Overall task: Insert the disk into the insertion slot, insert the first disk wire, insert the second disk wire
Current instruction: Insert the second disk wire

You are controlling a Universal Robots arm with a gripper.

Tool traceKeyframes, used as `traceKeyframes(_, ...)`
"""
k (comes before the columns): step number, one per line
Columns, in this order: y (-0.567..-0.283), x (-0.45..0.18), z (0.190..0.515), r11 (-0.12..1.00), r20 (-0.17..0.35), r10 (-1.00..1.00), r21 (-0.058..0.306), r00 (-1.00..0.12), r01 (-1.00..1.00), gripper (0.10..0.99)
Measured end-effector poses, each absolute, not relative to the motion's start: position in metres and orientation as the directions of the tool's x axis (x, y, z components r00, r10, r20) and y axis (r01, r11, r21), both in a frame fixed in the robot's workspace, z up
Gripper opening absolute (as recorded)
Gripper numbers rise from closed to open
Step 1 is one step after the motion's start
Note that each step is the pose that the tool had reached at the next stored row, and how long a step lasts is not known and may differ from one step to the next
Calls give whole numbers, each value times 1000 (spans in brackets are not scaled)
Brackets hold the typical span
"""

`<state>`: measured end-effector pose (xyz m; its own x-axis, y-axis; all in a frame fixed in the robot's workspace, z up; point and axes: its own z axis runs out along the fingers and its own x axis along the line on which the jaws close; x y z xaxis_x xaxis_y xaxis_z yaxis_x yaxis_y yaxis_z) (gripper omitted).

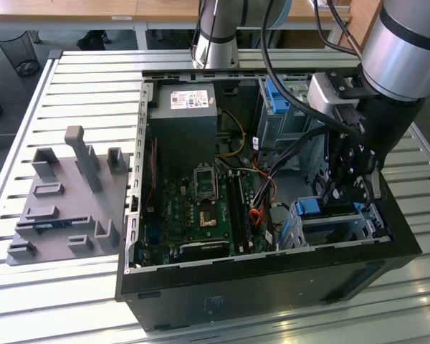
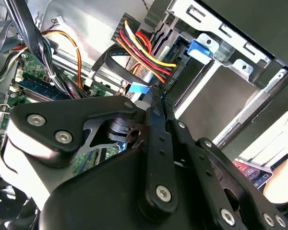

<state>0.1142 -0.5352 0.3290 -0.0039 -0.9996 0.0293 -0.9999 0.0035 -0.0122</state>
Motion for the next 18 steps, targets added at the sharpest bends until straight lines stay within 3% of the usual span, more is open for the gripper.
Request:
traceKeyframes(4, -535, 114, 329, 4, 29, -1000, -12, -4, -1000, 153)
traceKeyframes(5, -535, 114, 329, 4, 29, -1000, -12, -4, -1000, 216)
traceKeyframes(18, -535, 114, 338, 4, 29, -1000, -10, -4, -1000, 216)
